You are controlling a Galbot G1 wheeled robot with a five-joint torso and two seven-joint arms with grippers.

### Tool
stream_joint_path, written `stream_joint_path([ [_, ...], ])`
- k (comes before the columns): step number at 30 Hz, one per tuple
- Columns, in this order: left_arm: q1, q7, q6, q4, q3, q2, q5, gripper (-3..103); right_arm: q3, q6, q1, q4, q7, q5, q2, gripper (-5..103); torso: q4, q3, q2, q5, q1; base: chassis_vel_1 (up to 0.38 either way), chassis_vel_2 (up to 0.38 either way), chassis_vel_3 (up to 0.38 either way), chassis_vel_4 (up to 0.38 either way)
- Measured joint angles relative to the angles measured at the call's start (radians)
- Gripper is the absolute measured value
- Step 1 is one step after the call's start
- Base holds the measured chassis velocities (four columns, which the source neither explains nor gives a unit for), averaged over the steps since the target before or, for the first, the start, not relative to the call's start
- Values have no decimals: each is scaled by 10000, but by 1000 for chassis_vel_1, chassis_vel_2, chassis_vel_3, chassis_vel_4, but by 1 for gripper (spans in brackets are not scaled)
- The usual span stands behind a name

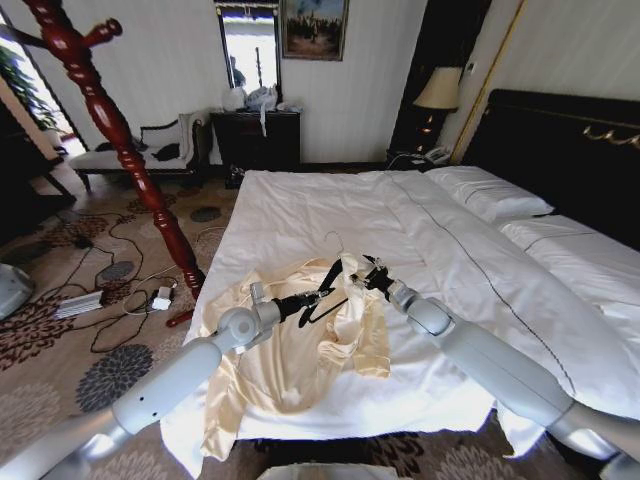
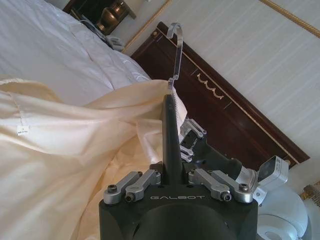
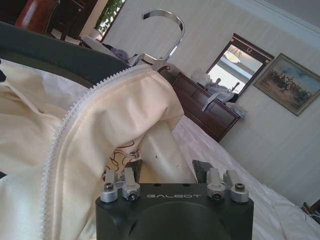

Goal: Pick up the clothes from the bed and hang them on the clothes hanger.

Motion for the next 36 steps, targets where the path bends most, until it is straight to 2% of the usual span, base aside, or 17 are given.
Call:
stream_joint_path([
  [1, 0, 0, 0, 0, 0, 0, 0, 18, 0, 0, 0, 0, 0, 0, 0, 60, 0, 0, 0, 0, 0, 0, 0, 0, 0],
  [4, -3, -48, 14, 7, 21, -15, 47, 18, -20, 63, 2, 0, 8, -113, -2, 44, 0, 0, 0, 0, 0, 0, 0, 0, 0],
  [5, -3, -48, 14, 7, 21, -15, 47, 18, -20, 63, 2, 0, 8, -113, -2, 44, 0, 0, 0, 0, 0, 0, 0, 0, 0],
  [8, -48, -58, 29, 3, 38, -12, 53, 18, -50, 71, -7, -12, 17, -225, 0, 33, 0, 0, 0, 0, 0, 0, 0, 0, 0],
  [18, 5, -257, 157, -109, -71, -8, 17, 15, -58, 75, -79, 22, 86, -219, -38, 33, 1, 0, 0, 1, 0, 0, 0, 0, 0],
  [21, 47, -434, 402, -266, -343, 22, -55, 28, -6, 75, -132, 46, 124, -270, -64, 30, 1, 0, 0, 0, 0, 0, 0, 0, 0],
  [23, 59, -471, 464, -327, -417, 48, -44, 28, 23, 75, -160, 56, 134, -281, -77, 27, 1, 0, 0, -1, 0, 0, 0, 0, 0],
  [24, 74, -522, 477, -372, -497, 72, 23, 33, 64, 74, -187, 58, 150, -282, -95, 27, 2, 0, 0, 1, 0, 0, 0, 0, 0],
  [26, 260, -848, 441, -543, -812, 56, 296, 44, 168, 21, -307, 133, 218, -59, -163, 27, 0, 0, 0, -1, 0, 0, 0, 0, 0],
  [28, 341, -916, 403, -593, -901, 52, 354, 44, 194, -11, -337, 138, 249, 1, -171, 27, -1, 0, 0, -1, 0, 0, 0, 0, 0],
  [29, 559, -1057, 306, -725, -1109, 72, 482, 55, 263, -48, -396, 131, 306, 52, -185, 27, -1, 0, 0, 0, 0, 0, 0, 0, 0],
  [30, 770, -1135, 266, -854, -1263, 155, 568, 60, 314, -50, -423, 109, 323, 51, -195, 27, 0, 0, 0, -1, 0, 0, 0, 0, 0],
  [31, 895, -1165, 256, -933, -1364, 245, 611, 60, 340, -54, -434, 95, 332, 51, -203, 27, 0, 0, 0, -1, 0, 0, 0, 0, 0],
  [32, 1067, -1193, 244, -1073, -1532, 392, 676, 66, 370, -59, -439, 86, 343, 51, -213, 27, 1, 0, 0, 0, 0, 0, 0, 0, 0],
  [33, 1067, -1193, 244, -1073, -1532, 392, 676, 66, 370, -59, -439, 86, 343, 51, -213, 27, 1, 0, 0, 0, 0, 0, 0, 0, 0],
  [35, 1304, -1236, 233, -1285, -1854, 596, 721, 77, 435, -78, -444, 86, 361, 52, -217, 25, 3, 0, 0, -1, -1, 0, 0, 0, 0],
  [36, 1380, -1278, 234, -1354, -1977, 662, 720, 77, 464, -89, -450, 87, 375, 61, -216, 25, 3, 0, 0, -2, 0, 0, 0, 0, 0],
])
